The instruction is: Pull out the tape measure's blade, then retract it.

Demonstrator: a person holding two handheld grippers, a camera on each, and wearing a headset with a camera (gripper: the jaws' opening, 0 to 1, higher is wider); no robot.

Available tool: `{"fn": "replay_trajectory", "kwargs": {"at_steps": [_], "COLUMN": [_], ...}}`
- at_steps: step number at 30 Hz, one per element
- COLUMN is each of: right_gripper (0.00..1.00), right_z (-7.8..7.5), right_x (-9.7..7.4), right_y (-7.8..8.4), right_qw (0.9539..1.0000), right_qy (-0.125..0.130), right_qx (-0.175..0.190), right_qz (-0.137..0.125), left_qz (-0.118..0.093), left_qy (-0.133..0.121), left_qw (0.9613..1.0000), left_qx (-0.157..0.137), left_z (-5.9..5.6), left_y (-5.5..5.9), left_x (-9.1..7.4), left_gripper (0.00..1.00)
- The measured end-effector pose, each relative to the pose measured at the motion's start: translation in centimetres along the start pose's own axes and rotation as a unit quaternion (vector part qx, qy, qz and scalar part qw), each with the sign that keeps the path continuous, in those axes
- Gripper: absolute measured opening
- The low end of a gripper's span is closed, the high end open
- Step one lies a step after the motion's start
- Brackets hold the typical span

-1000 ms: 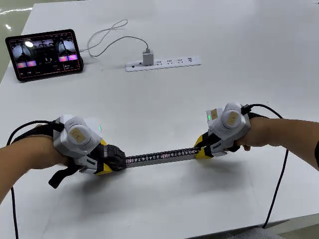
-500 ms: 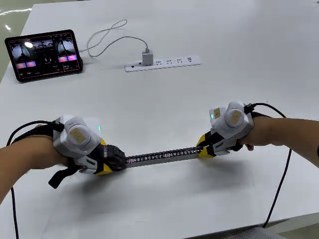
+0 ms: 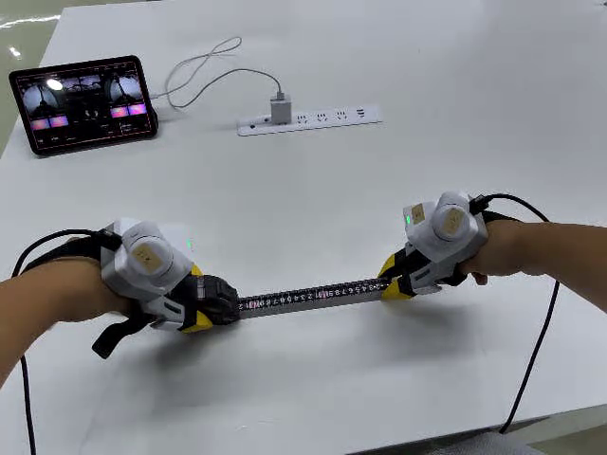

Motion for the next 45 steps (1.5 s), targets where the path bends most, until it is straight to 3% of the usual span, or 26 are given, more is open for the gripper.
{"fn": "replay_trajectory", "kwargs": {"at_steps": [45], "right_gripper": [0.11], "right_z": [-0.04], "right_x": [-0.72], "right_y": [0.88], "right_qw": [1.0], "right_qy": [0.005], "right_qx": [0.003], "right_qz": [0.005], "left_qz": [-0.004], "left_qy": [-0.002], "left_qw": [1.0], "left_qx": [-0.004], "left_z": [0.01], "left_y": [0.04], "left_x": [0.14], "left_gripper": [0.33]}}
Point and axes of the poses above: the centre of the closed fingertips' face, and the gripper's own axes: x roughly forward along the fingers, z roughly to its left, y roughly out of its underside, the point moved 7 cm from there along -x, roughly backward along the fingers, and after that the axes turned 8 degrees about -z, right-handed, at the moved point
